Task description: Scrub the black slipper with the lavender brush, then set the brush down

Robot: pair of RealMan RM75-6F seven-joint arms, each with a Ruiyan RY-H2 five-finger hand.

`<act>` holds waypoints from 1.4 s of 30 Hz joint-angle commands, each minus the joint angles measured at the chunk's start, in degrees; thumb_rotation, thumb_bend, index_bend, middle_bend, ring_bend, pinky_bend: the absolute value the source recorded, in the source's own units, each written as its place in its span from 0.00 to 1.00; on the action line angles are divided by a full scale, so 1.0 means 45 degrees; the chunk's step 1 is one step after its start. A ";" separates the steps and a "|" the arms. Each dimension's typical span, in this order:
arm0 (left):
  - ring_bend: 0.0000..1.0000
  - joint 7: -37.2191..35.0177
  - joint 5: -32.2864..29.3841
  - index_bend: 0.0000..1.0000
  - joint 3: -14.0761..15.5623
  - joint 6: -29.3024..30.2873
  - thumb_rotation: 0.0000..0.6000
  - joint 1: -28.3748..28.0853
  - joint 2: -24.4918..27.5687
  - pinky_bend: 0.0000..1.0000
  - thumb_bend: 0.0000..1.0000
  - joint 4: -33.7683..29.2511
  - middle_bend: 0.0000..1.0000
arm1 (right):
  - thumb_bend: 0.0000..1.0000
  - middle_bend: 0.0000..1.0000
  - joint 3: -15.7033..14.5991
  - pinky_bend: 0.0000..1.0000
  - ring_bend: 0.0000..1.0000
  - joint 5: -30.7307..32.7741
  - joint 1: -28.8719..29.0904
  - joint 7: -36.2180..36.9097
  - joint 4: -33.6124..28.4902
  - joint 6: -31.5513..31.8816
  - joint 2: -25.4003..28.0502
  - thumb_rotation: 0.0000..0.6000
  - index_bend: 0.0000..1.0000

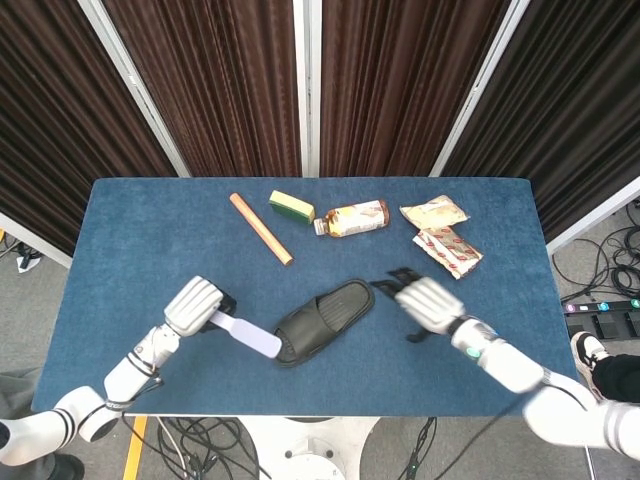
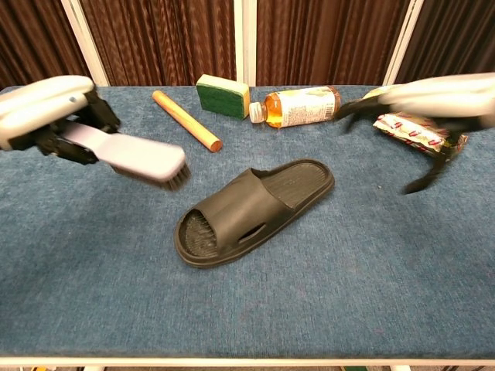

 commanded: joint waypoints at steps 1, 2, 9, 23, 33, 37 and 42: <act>1.00 0.0431 0.0205 1.00 -0.0021 -0.0169 1.00 -0.0281 -0.0303 1.00 0.78 0.0193 1.00 | 0.00 0.07 0.0314 0.00 0.00 0.1404 0.1481 -0.1768 0.1290 -0.1404 -0.1641 1.00 0.00; 1.00 0.0606 0.0222 1.00 -0.0049 -0.0227 1.00 -0.0347 -0.0402 1.00 0.78 0.0273 1.00 | 0.00 0.07 0.0309 0.00 0.00 0.1660 0.1671 -0.2076 0.1520 -0.1520 -0.1864 1.00 0.00; 1.00 0.2063 -0.0822 1.00 -0.0462 -0.1951 1.00 -0.0770 -0.1052 1.00 0.78 0.0050 1.00 | 0.03 0.09 -0.0115 0.00 0.00 0.3842 0.2826 -0.4062 0.2926 -0.1998 -0.3106 1.00 0.00; 1.00 0.5070 -0.4857 1.00 -0.1834 -0.5113 1.00 -0.1127 -0.1710 1.00 0.78 -0.1768 1.00 | 0.08 0.16 -0.1422 0.02 0.00 0.6911 0.3959 -0.5872 0.3734 -0.1296 -0.4130 1.00 0.04; 1.00 0.7614 -0.5984 1.00 -0.2243 -0.4960 1.00 -0.1430 -0.3081 1.00 0.78 -0.0515 1.00 | 0.14 0.22 -0.1876 0.05 0.03 0.7249 0.4303 -0.5982 0.3783 -0.1068 -0.4313 1.00 0.15; 1.00 0.8421 -0.6801 1.00 -0.2726 -0.5002 1.00 -0.1620 -0.3587 1.00 0.78 0.0218 1.00 | 0.15 0.24 -0.2023 0.06 0.03 0.7235 0.4399 -0.5997 0.3742 -0.1019 -0.4353 1.00 0.18; 1.00 0.9507 -0.8021 1.00 -0.3503 -0.5026 1.00 -0.1928 -0.4025 1.00 0.78 0.1062 1.00 | 0.15 0.25 -0.2134 0.06 0.05 0.7203 0.4453 -0.5928 0.3685 -0.0904 -0.4371 1.00 0.20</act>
